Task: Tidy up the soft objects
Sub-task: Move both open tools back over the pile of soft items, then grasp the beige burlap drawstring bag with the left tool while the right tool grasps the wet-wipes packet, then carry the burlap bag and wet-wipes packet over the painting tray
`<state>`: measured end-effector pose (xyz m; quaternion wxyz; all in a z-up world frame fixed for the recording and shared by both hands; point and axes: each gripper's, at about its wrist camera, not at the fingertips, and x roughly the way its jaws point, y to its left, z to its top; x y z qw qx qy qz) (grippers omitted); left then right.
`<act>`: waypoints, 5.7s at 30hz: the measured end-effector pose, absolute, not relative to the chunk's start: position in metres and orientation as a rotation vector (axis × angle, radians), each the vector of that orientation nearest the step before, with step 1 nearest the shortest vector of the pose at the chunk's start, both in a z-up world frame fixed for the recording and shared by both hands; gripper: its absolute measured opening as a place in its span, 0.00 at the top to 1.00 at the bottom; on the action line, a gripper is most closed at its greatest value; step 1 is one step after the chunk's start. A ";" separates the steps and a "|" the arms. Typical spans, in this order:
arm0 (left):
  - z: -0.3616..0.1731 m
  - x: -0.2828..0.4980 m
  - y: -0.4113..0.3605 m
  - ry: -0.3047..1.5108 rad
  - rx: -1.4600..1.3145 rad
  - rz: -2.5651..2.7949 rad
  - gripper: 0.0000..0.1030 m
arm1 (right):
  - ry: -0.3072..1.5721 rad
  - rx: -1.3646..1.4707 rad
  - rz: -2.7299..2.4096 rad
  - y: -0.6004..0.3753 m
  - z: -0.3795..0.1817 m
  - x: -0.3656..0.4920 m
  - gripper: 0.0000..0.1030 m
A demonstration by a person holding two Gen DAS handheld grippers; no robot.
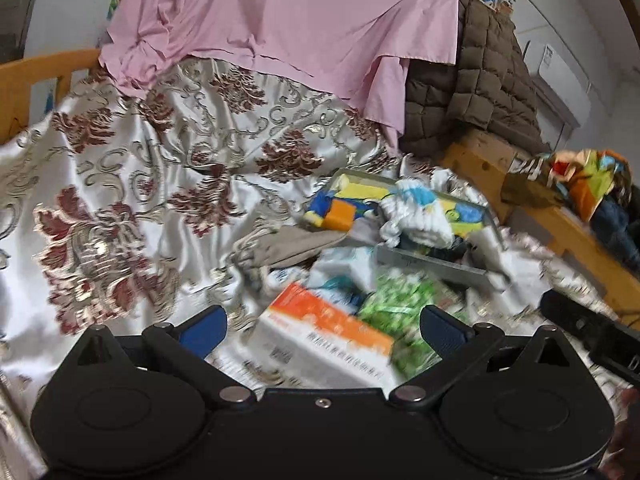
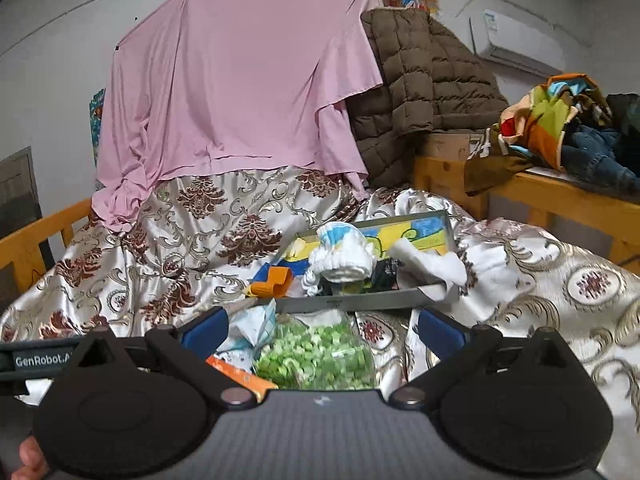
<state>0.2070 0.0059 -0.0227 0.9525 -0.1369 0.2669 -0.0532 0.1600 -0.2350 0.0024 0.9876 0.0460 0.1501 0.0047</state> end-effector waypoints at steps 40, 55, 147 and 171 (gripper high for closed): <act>-0.085 0.251 0.043 0.602 -0.220 0.067 0.01 | 0.433 0.028 0.125 -0.199 -0.073 0.180 0.00; -0.086 0.323 0.080 0.616 -0.233 -0.071 0.01 | 0.510 -0.286 0.319 -0.175 -0.052 0.240 0.00; -0.141 0.438 0.086 0.604 -0.373 -0.416 0.47 | 0.857 -0.421 0.587 -0.115 -0.060 0.417 0.44; -0.099 0.404 0.085 0.451 -0.439 -0.393 0.59 | 0.751 -0.310 0.473 -0.132 -0.025 0.366 0.62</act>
